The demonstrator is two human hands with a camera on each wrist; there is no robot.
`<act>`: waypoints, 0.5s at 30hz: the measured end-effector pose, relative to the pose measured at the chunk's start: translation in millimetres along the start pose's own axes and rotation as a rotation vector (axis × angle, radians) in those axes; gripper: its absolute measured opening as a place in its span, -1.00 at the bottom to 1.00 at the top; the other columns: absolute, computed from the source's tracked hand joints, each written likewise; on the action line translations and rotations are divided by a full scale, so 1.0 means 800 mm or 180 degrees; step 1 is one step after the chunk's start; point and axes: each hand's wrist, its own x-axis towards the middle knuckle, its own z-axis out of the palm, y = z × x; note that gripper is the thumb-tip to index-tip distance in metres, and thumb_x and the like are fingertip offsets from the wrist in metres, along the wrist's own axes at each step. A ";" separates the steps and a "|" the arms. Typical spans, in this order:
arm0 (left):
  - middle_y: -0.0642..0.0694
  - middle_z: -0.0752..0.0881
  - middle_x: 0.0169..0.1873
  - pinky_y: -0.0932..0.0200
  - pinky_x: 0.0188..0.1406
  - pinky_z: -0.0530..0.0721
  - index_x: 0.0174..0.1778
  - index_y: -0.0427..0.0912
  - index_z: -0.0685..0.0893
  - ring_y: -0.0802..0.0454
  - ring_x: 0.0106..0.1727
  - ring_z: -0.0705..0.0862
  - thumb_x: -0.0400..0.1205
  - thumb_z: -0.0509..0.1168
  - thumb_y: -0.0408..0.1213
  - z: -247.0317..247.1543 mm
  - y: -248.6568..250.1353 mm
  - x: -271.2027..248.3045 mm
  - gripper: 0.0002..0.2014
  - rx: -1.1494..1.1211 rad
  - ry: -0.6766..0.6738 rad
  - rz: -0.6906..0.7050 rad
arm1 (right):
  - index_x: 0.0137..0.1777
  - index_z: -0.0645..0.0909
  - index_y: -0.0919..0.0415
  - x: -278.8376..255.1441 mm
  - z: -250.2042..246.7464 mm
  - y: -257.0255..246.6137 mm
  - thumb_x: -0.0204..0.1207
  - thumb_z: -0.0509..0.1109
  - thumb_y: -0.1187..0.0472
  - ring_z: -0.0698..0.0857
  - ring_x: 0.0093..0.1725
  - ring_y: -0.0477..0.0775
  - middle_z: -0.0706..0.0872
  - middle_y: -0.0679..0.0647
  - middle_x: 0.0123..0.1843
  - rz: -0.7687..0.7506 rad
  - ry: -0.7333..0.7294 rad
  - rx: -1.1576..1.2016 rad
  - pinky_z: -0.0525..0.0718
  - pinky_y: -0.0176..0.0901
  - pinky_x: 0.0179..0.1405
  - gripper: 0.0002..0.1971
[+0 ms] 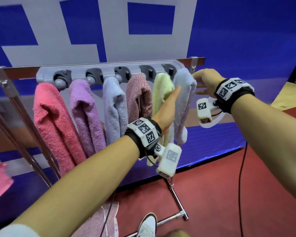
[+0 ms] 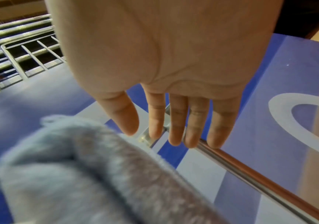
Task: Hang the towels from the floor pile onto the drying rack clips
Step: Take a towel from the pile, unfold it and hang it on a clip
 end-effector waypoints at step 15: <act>-0.07 0.61 0.42 -0.20 0.34 0.61 0.54 0.11 0.42 -0.06 0.37 0.64 0.69 -0.01 0.35 -0.057 0.079 -0.103 -0.41 0.0369 -0.0132 0.0019 | 0.05 0.69 0.20 -0.134 0.036 -0.069 0.49 0.45 0.14 0.70 -0.08 0.05 0.76 0.06 -0.07 -0.1369 0.0226 -0.1332 0.65 -0.16 -0.16 -0.81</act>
